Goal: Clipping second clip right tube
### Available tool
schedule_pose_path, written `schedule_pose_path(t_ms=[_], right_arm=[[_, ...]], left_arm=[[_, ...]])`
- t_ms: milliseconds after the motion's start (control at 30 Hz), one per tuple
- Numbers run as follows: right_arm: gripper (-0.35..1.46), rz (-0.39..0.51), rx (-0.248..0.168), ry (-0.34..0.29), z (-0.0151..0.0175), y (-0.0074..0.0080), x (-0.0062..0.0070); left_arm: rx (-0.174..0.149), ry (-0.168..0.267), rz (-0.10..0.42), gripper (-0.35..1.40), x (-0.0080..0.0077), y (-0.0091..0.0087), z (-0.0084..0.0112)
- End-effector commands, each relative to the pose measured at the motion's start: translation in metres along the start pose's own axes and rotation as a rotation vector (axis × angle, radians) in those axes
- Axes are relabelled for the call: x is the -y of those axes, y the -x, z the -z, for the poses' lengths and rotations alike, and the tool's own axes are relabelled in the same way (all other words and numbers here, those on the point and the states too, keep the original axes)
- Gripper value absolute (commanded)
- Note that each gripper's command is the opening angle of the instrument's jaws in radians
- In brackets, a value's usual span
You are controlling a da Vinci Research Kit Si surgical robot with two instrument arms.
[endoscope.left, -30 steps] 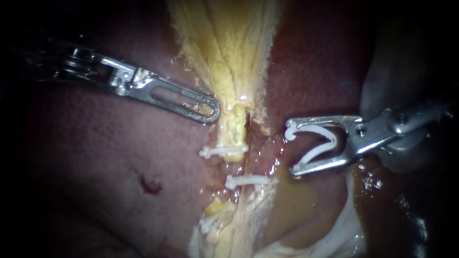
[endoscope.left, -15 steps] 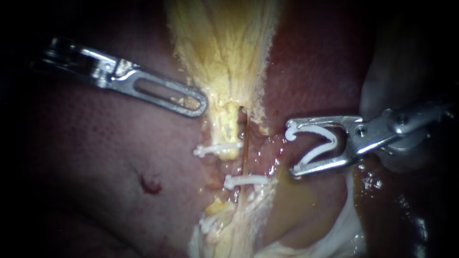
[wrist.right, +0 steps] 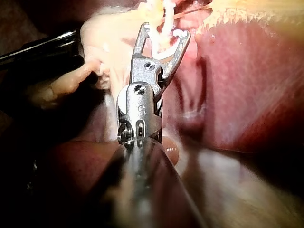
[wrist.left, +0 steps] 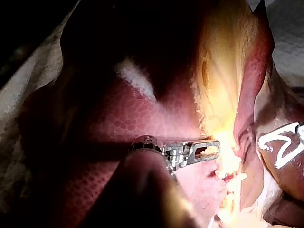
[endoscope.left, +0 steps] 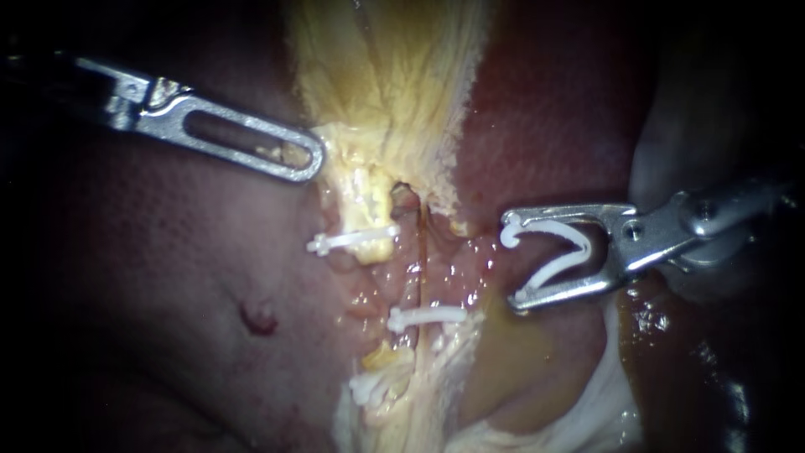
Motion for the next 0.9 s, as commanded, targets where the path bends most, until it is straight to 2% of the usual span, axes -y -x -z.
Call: schedule_pose_path(t_ms=[33,333,733,900], right_arm=[[0.5,0.0,0.0,0.0,0.0,0.0,0.0],[0.5,0.009,0.001,0.001,-0.0006,0.0003,0.0002],[0.5,-0.139,-0.01,-0.021,-0.0029,0.0015,0.0003],[0.5,-0.18,-0.012,-0.034,-0.0038,0.0025,0.0002]], left_arm=[[0.0,0.002,0.0,-0.35,0.0,0.0,0.0],[-0.001,0.001,0.0,-0.35,-0.0001,0.0,0.0003],[-0.002,0.0,-0.001,-0.35,-0.0002,-0.0002,0.0007],[-0.002,0.0,-0.001,-0.35,-0.0002,-0.0003,0.0007]])
